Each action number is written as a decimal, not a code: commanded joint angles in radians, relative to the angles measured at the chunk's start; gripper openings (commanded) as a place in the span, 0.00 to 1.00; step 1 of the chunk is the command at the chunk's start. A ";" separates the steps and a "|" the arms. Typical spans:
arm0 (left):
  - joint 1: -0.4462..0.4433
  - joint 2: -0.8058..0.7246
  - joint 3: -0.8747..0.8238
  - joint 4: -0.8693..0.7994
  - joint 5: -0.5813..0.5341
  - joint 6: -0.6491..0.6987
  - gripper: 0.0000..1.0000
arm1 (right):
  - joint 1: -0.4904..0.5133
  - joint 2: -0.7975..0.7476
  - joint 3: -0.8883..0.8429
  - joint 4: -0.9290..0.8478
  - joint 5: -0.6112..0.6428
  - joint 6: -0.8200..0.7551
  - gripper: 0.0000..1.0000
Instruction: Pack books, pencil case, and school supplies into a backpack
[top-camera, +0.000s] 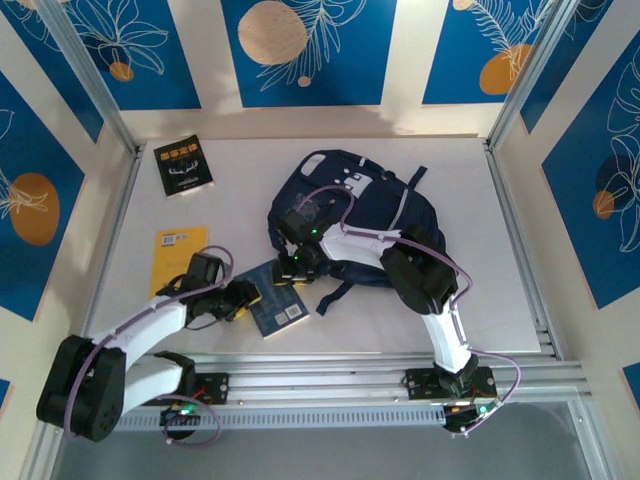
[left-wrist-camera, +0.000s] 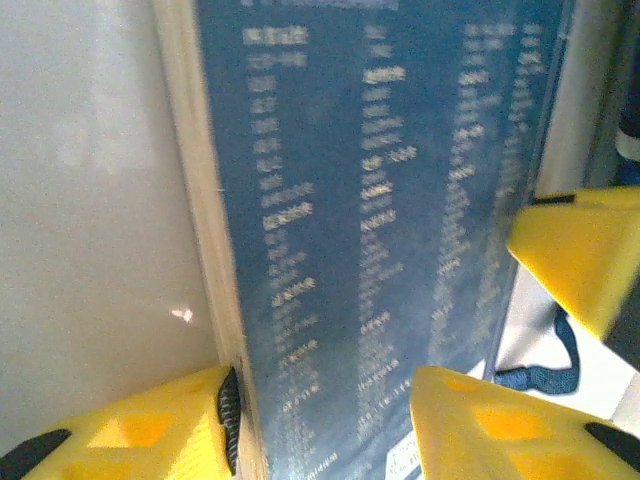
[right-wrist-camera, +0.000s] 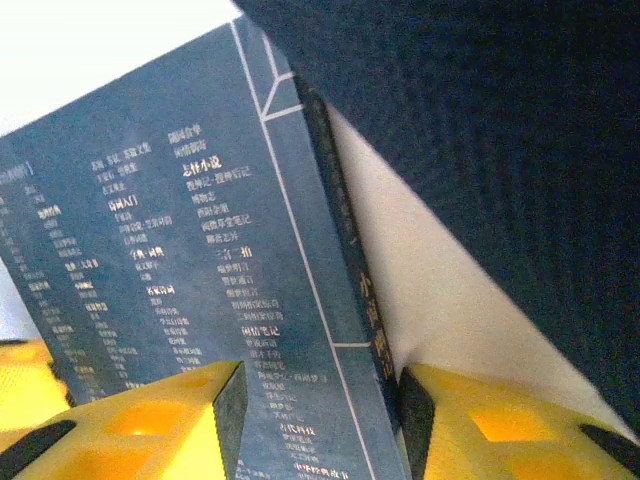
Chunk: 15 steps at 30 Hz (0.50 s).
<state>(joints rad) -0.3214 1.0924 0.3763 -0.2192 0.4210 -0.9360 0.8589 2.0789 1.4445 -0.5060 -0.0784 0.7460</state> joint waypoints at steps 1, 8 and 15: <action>-0.021 -0.055 0.026 0.017 0.087 0.015 0.44 | 0.005 0.040 -0.013 -0.014 -0.020 -0.007 0.44; -0.021 -0.063 0.038 0.010 0.062 0.020 0.38 | 0.002 0.040 -0.015 -0.012 -0.020 -0.008 0.43; -0.022 -0.011 0.025 0.076 0.066 -0.003 0.19 | 0.000 0.036 -0.022 -0.009 -0.020 -0.008 0.42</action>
<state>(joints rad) -0.3305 1.0653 0.3889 -0.1986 0.4545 -0.9428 0.8558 2.0792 1.4445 -0.5087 -0.0792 0.7456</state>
